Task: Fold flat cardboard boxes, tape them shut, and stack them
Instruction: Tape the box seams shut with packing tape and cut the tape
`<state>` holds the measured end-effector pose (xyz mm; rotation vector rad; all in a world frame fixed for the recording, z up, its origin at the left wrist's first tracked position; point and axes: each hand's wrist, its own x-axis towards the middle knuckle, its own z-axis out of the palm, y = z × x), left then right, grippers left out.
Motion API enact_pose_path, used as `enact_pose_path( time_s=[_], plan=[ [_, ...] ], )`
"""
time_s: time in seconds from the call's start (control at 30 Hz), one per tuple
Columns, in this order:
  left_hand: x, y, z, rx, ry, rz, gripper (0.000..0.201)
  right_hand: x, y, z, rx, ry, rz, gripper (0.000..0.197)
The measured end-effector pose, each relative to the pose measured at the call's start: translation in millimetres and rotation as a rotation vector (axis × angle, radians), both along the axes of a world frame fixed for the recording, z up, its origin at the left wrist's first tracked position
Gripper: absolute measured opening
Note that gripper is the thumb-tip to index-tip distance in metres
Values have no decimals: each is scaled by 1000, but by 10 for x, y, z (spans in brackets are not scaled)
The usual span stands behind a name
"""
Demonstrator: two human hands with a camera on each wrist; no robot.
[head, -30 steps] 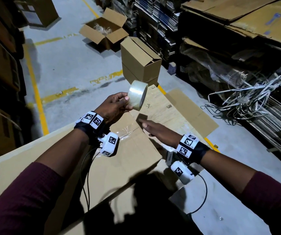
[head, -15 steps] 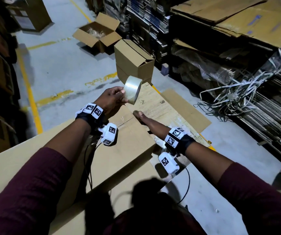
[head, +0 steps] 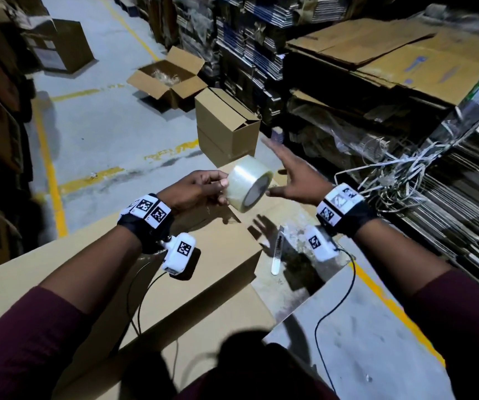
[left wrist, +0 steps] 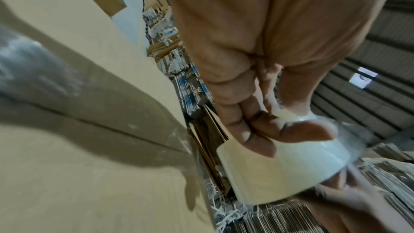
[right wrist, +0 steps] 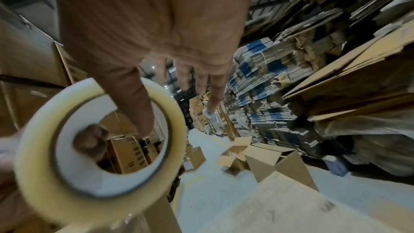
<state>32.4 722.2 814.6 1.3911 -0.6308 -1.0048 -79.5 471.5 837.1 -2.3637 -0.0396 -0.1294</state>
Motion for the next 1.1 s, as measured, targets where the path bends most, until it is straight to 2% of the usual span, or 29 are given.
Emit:
enact_pose_path(
  time_s=[0.1,0.17,0.2,0.3,0.43,0.57,0.63,0.73,0.83,0.93,1.0,1.1],
  plan=[
    [-70,29,45,43,-40,-70,27,29,-1,231,-101,63,122,70],
    [-80,57,63,59,-55,-62,20,5,34,319,-160,99,139,59],
    [-72,69,55,57,-61,-51,21,-18,60,345,-179,105,134,59],
    [-34,94,35,76,-102,-43,44,-77,97,346,-170,72,138,58],
    [12,82,53,96,-125,-25,39,-106,113,317,-134,34,110,56],
    [69,51,72,116,-116,73,48,-137,190,283,-93,18,28,54],
    [74,16,81,158,-61,168,43,-148,235,232,-77,20,-8,55],
    [84,-55,89,212,58,315,19,-167,301,140,-66,31,-48,56],
    [126,-97,41,216,118,413,14,-196,396,36,-24,27,-91,57],
    [133,-123,6,241,42,382,12,-205,509,-32,36,52,-164,60],
    [129,-164,6,287,-67,388,8,-213,576,-58,46,128,-185,62],
    [211,-201,35,261,-206,459,7,-241,658,-79,95,247,-151,51]
  ],
)
